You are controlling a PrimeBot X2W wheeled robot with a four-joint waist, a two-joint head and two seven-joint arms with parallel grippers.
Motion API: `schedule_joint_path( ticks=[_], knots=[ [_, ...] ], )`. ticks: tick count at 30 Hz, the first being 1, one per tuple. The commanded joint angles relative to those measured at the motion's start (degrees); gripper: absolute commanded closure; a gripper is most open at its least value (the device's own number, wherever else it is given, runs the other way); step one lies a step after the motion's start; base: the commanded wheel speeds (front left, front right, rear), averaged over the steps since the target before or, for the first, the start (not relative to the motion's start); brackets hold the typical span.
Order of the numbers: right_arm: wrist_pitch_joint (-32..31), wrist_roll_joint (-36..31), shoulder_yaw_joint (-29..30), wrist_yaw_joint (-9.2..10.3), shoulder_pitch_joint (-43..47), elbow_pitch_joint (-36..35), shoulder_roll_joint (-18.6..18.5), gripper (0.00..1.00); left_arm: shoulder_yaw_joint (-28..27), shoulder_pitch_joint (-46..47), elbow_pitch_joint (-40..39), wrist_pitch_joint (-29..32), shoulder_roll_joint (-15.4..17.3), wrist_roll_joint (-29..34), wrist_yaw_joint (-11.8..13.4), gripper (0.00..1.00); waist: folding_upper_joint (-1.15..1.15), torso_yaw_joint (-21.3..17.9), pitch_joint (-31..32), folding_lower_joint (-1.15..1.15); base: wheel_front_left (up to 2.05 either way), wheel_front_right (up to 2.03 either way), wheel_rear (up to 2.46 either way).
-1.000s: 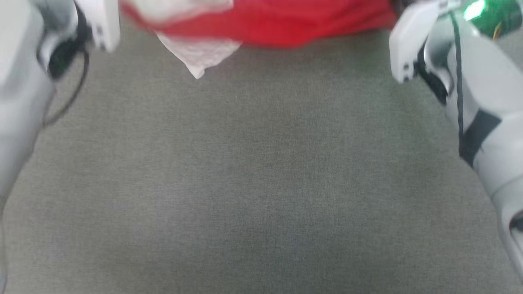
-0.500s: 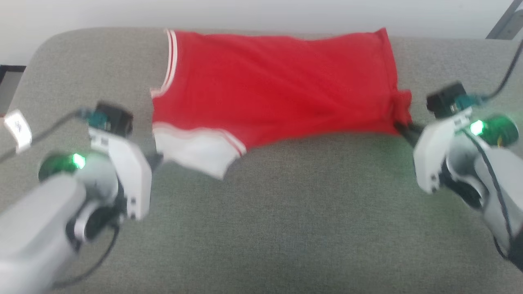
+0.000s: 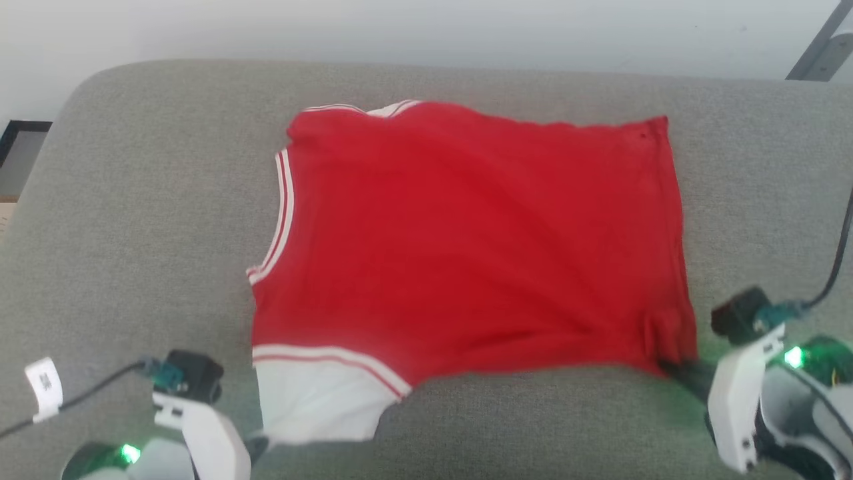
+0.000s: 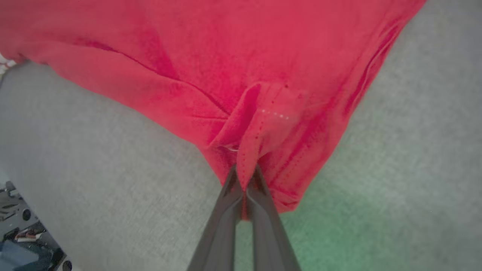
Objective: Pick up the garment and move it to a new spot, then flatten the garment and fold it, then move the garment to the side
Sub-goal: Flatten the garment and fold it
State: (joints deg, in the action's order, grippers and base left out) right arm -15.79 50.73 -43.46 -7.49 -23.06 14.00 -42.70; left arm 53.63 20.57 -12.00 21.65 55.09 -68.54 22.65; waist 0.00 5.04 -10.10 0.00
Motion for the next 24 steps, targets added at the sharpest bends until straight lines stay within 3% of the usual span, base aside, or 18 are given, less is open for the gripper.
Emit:
schedule_joint_path(
  ticks=[1,7,15,19,24],
  knots=[
    [-0.59,0.29,-0.33,-0.01,1.77,-1.63,-1.25,1.0,0.3,-1.63,-1.1,0.25,0.48,-0.94,0.93,1.0,0.0,0.03,-0.02,0.0,0.0,0.0,0.0],
    [-1.05,2.59,-2.71,-0.01,8.37,-9.54,-6.36,1.0,1.35,-5.66,-4.51,1.58,3.09,-2.4,4.24,1.0,0.0,-0.16,-0.2,0.0,0.0,0.0,0.0],
    [1.52,3.5,1.24,-0.01,10.66,-11.46,-7.37,1.0,-1.65,-4.63,-10.92,0.45,9.15,-0.9,8.85,1.0,0.0,-1.33,-0.45,0.0,0.0,0.0,0.0],
    [1.23,2.13,4.81,-0.01,8.75,-10.94,-5.53,1.0,-3.66,-0.77,-13.42,1.01,12.1,1.96,9.27,1.0,0.0,-2.17,-0.78,0.0,0.0,0.0,0.0],
    [-1.34,-0.5,8.57,-0.01,5.02,-8.94,-1.54,1.0,-5.47,6.21,-12.11,2.86,12.75,5.65,5.78,1.0,0.0,-3.68,-1.68,0.0,0.0,0.0,0.0]
  ],
)
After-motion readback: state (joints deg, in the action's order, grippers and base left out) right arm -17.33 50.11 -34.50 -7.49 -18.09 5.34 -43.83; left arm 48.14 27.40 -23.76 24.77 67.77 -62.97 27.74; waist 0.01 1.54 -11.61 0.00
